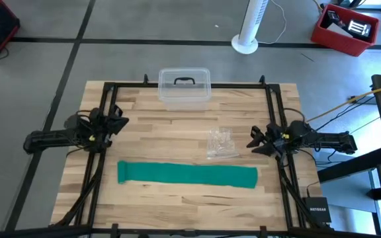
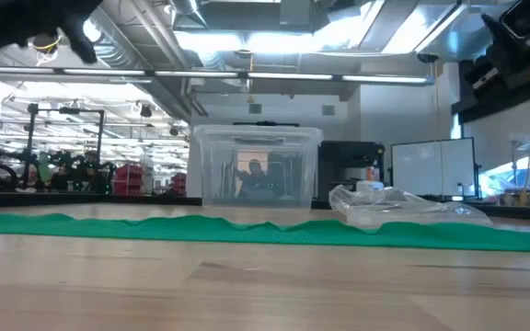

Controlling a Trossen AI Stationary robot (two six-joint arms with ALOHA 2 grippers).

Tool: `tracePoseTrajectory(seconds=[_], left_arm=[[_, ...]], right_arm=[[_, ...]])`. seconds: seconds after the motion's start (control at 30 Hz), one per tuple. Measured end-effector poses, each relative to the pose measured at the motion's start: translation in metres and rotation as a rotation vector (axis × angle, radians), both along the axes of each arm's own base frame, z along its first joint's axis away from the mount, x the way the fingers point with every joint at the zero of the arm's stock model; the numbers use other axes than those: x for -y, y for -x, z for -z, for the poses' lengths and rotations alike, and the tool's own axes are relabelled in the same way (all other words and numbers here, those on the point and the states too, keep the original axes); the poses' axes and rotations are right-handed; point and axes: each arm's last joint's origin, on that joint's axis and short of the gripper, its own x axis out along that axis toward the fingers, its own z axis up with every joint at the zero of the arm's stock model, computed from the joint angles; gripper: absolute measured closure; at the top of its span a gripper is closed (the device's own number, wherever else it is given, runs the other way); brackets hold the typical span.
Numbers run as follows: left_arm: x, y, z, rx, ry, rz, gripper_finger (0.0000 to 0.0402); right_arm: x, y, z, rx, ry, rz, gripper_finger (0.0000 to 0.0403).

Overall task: Roll bandage
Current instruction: Roll the green bandage

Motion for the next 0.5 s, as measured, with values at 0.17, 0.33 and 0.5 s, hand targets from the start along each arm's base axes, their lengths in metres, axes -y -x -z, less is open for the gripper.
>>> tracePoseTrajectory(seconds=[0.17,0.33,0.5], left_arm=[[0.002,-0.004,-0.048,-0.304,0.039,0.027,0.0400],[0.005,-0.027,-0.075,-0.714,0.273,0.045,0.0401],[0.024,-0.055,-0.065,-1.150,0.495,0.085,0.0401]], right_arm=[[0.004,-0.001,-0.001,0.010,-0.042,0.156,0.0262],[0.005,-0.001,-0.002,0.012,-0.046,0.184,0.0262],[0.005,-0.002,0.001,-0.022,-0.040,0.185,0.0262]])
